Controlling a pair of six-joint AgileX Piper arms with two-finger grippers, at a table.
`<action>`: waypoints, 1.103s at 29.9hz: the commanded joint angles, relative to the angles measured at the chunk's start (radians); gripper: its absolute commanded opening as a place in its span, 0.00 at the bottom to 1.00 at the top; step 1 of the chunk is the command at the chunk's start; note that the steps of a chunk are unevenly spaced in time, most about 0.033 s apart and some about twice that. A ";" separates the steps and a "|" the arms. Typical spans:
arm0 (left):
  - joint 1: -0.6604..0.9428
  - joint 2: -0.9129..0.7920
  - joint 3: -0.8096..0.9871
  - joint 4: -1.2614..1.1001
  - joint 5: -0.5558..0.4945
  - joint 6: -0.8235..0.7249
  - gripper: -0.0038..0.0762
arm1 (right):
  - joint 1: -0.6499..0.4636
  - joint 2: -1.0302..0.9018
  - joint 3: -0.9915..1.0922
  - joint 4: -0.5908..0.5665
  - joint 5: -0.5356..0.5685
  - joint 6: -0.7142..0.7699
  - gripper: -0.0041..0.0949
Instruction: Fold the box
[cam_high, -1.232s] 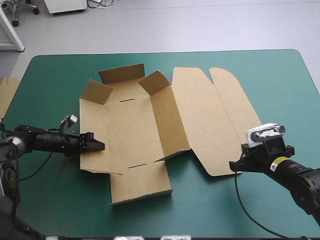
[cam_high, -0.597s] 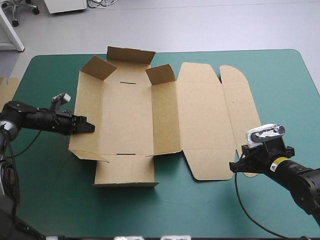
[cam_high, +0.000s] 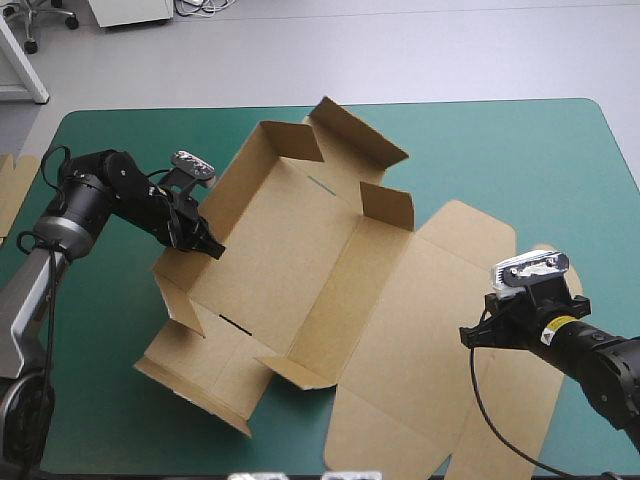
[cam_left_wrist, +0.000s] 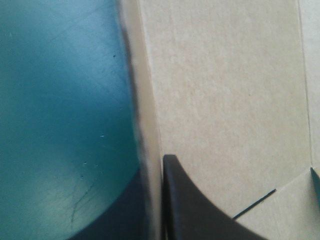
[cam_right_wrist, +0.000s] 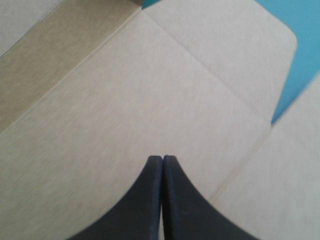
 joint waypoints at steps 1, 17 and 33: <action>-0.080 -0.107 -0.032 0.114 -0.077 -0.043 0.04 | -0.003 -0.003 -0.034 -0.008 -0.052 0.008 0.02; -0.127 -0.124 -0.032 0.386 -0.367 -0.071 0.04 | -0.003 -0.003 -0.034 0.014 -0.057 0.011 0.02; -0.353 -0.100 -0.032 0.612 -0.489 -0.083 0.04 | -0.003 -0.003 -0.034 0.014 -0.070 0.011 0.02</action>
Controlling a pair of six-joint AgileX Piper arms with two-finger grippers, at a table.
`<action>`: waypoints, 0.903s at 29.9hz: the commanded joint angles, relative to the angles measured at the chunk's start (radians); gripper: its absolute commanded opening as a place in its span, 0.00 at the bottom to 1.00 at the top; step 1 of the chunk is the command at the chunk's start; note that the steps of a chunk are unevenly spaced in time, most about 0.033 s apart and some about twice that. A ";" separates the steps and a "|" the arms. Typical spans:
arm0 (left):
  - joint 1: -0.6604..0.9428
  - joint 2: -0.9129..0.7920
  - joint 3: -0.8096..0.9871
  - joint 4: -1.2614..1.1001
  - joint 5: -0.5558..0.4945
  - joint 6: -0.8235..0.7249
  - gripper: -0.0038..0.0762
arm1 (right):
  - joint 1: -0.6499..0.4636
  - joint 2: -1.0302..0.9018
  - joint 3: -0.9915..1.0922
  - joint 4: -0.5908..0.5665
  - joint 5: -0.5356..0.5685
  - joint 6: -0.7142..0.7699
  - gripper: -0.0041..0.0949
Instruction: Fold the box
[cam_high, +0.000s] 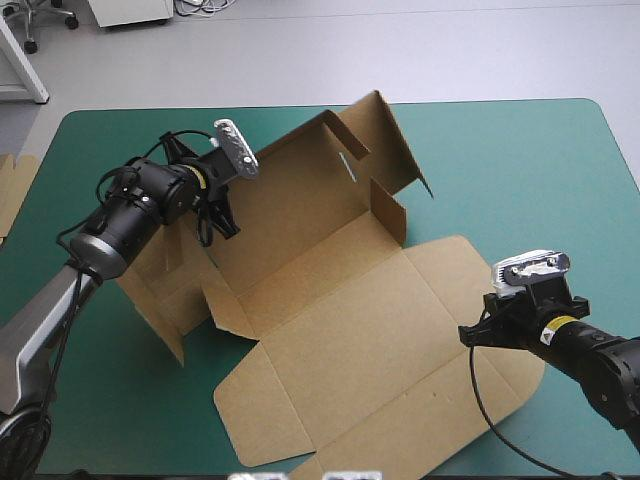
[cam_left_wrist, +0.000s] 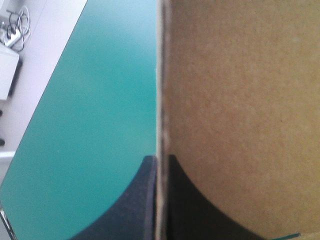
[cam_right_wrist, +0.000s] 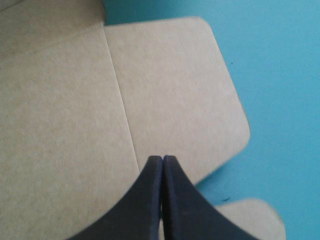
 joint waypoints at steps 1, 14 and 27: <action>-0.105 -0.046 -0.033 0.077 -0.072 -0.044 0.04 | -0.003 -0.003 -0.034 0.004 -0.067 -0.002 0.02; -0.203 -0.050 -0.017 0.430 -0.054 -0.225 0.04 | -0.003 -0.003 -0.034 0.024 -0.065 -0.002 0.02; -0.299 -0.239 0.257 0.425 -0.094 -0.235 0.04 | -0.003 -0.003 -0.034 0.034 -0.065 -0.004 0.02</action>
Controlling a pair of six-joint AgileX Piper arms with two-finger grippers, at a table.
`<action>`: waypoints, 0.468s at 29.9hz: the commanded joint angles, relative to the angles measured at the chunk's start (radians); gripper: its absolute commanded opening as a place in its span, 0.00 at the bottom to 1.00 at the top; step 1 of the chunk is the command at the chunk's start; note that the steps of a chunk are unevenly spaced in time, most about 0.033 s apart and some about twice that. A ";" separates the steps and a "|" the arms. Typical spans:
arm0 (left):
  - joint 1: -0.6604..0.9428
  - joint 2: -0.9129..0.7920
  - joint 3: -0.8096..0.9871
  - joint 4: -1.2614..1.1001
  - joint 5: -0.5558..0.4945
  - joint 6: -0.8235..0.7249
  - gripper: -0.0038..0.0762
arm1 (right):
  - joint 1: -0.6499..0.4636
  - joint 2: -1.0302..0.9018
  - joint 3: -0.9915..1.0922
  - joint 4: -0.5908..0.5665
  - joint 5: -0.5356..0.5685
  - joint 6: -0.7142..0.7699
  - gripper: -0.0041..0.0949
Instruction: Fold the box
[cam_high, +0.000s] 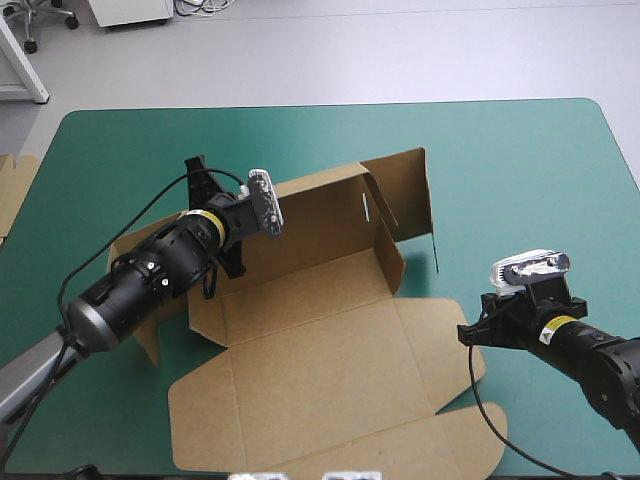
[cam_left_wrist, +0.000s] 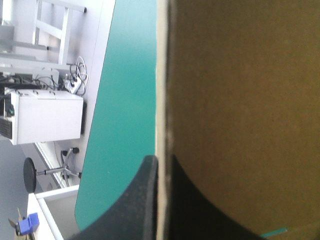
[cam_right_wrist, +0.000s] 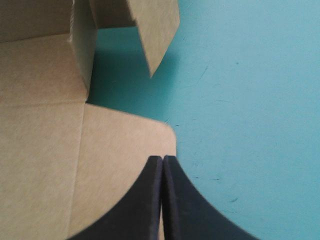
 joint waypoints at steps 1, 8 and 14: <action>-0.065 -0.063 0.015 0.016 -0.004 -0.037 0.04 | -0.003 -0.003 -0.034 0.012 -0.063 -0.004 0.02; -0.145 -0.063 0.016 0.031 0.068 -0.103 0.03 | -0.003 -0.004 -0.034 0.029 -0.059 -0.005 0.02; -0.145 -0.063 0.057 0.099 0.060 -0.202 0.03 | -0.003 -0.019 -0.096 0.029 -0.036 -0.005 0.02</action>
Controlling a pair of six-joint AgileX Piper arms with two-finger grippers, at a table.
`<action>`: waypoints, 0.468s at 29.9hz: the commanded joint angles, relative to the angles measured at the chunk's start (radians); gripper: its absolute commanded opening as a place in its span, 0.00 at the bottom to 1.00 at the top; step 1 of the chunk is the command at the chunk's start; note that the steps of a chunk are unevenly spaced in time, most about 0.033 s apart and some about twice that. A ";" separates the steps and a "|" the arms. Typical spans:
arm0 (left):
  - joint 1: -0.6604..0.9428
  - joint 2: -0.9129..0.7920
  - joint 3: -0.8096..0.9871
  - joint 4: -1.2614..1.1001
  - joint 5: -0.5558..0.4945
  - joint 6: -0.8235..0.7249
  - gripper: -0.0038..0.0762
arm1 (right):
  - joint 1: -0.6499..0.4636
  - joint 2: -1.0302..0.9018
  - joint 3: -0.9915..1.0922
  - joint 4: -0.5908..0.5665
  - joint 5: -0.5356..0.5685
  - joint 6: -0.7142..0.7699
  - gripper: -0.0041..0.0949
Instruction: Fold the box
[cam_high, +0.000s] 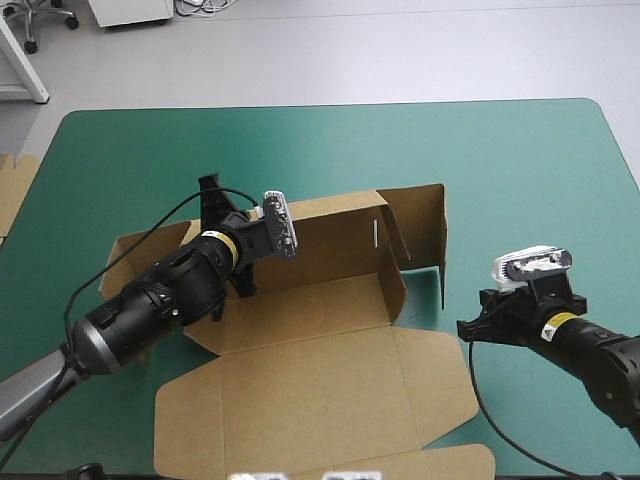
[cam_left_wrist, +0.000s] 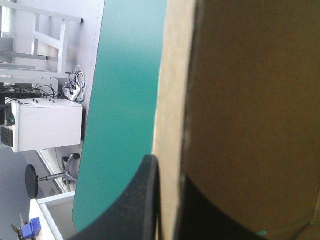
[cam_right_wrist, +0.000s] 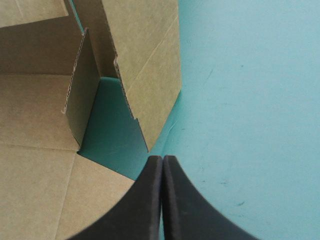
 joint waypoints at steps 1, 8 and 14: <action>-0.008 -0.030 0.021 0.032 -0.023 -0.092 0.03 | -0.003 -0.017 -0.091 0.004 -0.045 -0.001 0.02; -0.038 -0.030 0.136 0.156 -0.061 -0.184 0.03 | -0.003 0.015 -0.255 -0.001 0.044 0.032 0.02; -0.057 -0.030 0.142 0.227 -0.063 -0.262 0.04 | -0.003 0.108 -0.390 0.001 0.124 0.062 0.02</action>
